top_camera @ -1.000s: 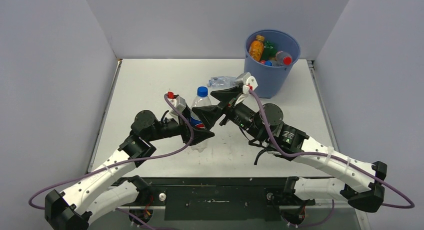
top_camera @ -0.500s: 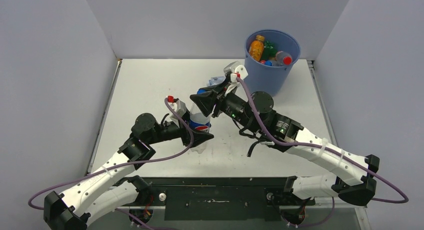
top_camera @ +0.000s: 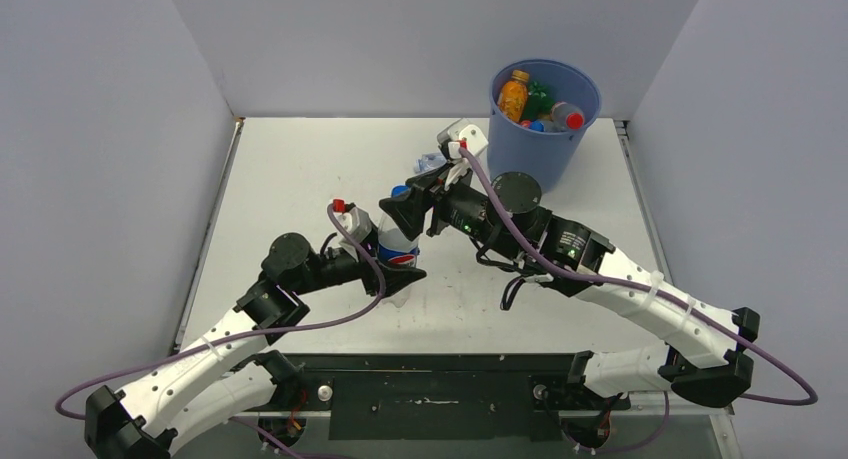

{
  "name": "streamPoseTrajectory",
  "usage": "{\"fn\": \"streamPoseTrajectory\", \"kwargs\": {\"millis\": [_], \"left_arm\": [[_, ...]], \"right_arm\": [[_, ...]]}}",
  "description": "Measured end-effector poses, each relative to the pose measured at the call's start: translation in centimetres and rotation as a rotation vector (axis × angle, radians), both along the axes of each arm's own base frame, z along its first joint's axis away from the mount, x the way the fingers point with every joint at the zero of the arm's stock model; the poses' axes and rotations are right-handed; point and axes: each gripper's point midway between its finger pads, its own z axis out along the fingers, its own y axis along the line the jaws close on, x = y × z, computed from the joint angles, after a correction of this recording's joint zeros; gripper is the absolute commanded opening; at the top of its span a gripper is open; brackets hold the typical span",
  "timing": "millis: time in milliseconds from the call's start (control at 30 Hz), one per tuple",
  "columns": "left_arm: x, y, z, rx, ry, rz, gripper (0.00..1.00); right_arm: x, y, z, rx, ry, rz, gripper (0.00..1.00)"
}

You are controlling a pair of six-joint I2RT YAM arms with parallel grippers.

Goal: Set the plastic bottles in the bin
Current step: Place the plastic bottle in the trash bin.

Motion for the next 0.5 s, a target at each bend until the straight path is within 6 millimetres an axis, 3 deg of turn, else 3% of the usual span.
{"fn": "streamPoseTrajectory", "kwargs": {"millis": [100, 233, 300, 333, 433, 500], "left_arm": [[0.0, -0.01, -0.19, 0.007, 0.002, 0.001, 0.38], [0.09, -0.03, -0.58, 0.018, 0.013, 0.005, 0.41], [0.15, -0.03, -0.55, 0.018, 0.01, 0.008, 0.47], [0.17, -0.02, -0.55, 0.018, 0.011, 0.01, 0.53], [0.3, 0.04, -0.55, 0.018, 0.007, 0.02, 0.99], [0.42, 0.18, -0.16, 0.009, -0.015, 0.034, 0.96]], "right_arm": [[0.01, -0.2, -0.2, -0.013, 0.007, -0.007, 0.43], [-0.32, -0.17, -0.44, -0.025, 0.019, 0.007, 0.06], [-0.34, -0.08, -0.39, -0.029, 0.028, 0.012, 0.05], [-0.31, 0.02, -0.4, -0.035, 0.028, 0.013, 0.05], [-0.29, 0.04, -0.41, -0.042, 0.031, 0.014, 0.05], [-0.22, -0.31, -0.81, -0.068, 0.035, 0.004, 0.05]]}}
